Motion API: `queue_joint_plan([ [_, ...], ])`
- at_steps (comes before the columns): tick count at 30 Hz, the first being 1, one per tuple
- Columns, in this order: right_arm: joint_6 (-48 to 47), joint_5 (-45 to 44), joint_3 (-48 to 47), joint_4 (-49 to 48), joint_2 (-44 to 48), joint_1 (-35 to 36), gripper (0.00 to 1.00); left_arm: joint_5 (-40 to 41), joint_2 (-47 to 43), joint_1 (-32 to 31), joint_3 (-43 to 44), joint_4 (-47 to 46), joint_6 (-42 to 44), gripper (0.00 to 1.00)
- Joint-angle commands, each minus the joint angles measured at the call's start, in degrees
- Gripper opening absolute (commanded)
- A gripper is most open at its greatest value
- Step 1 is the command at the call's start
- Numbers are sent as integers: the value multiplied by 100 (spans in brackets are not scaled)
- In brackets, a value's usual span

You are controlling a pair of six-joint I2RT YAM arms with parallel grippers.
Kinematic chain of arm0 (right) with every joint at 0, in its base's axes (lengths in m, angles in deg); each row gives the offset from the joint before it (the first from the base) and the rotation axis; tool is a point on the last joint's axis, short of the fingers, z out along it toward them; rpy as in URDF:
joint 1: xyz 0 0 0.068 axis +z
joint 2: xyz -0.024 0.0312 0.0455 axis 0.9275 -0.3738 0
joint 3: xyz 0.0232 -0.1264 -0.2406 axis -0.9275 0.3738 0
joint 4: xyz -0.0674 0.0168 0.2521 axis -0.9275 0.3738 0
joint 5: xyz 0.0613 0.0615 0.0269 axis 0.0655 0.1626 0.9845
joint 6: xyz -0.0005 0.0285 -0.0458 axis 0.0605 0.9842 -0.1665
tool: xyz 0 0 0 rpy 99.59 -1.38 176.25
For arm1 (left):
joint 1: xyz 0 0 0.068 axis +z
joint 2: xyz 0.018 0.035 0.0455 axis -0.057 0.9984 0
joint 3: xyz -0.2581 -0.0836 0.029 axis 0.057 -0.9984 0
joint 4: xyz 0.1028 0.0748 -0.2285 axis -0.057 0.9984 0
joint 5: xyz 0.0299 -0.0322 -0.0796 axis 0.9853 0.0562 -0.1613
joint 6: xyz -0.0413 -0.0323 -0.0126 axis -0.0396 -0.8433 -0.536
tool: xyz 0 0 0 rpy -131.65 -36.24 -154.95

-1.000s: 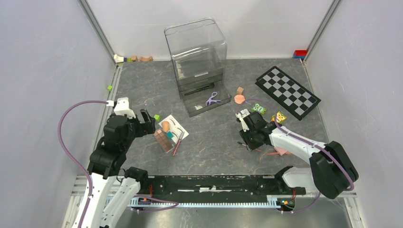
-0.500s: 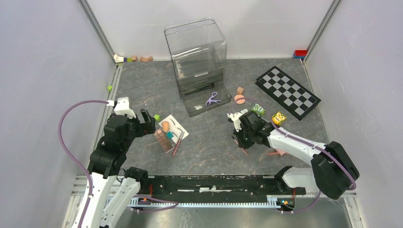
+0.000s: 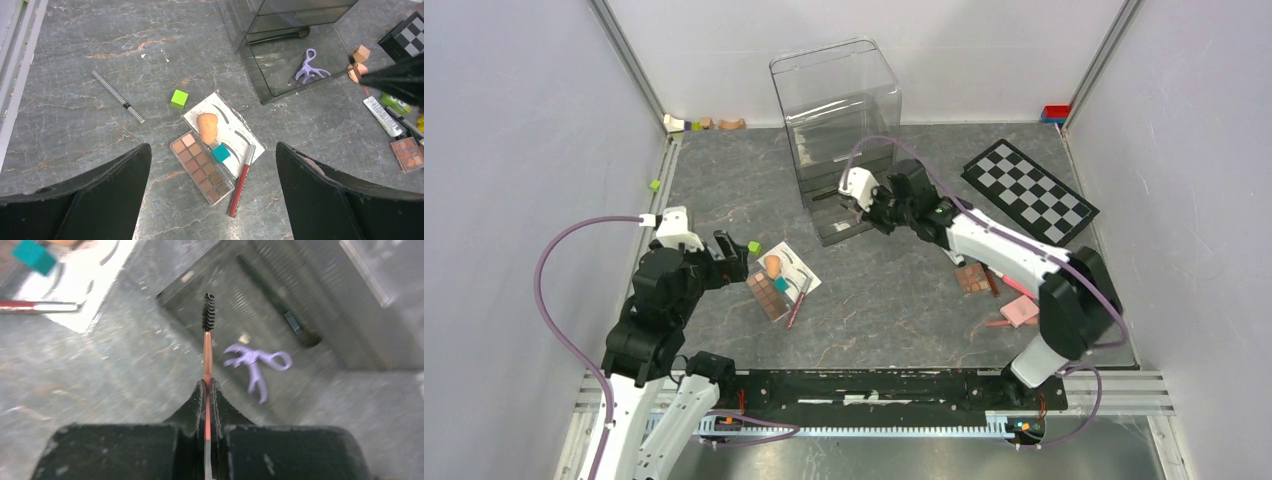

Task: Organize the makeup
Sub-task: Place the makeup brush in the drawer.

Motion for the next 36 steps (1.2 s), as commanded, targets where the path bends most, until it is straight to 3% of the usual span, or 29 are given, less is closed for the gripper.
queue_joint_plan([
  [1, -2110, -246, -1106, 265, -839, 28, 0, -102, -27, -16, -134, -258, -226, 100],
  [6, -3290, -321, -1861, 247, -1676, 74, 0, -83, -41, -12, -222, -329, -217, 100],
  [10, -3649, -777, -2256, 85, -2320, 153, 0, -46, -38, -15, -223, -287, -188, 100],
  [14, -3829, -1141, -2499, -17, -2731, 195, 6, 0, -43, -14, -225, -269, -186, 100],
  [18, -3555, -1135, -2277, -480, -2637, 189, 29, 0, -23, -10, -228, -268, -186, 100],
  [23, -3122, -1239, -1840, -1078, -2240, 190, 37, 6, -12, -10, -231, -260, -195, 100],
  [28, -2242, -1347, -1546, -1376, -1678, 182, 40, 21, -20, -10, -232, -266, -195, 100],
  [32, -541, -1959, -483, -2081, -672, 173, 47, 52, -21, -12, -230, -251, -207, 100],
  [36, 1454, -2704, 140, -1165, 334, 173, 57, 65, -14, -7, -228, -235, -217, 100],
])
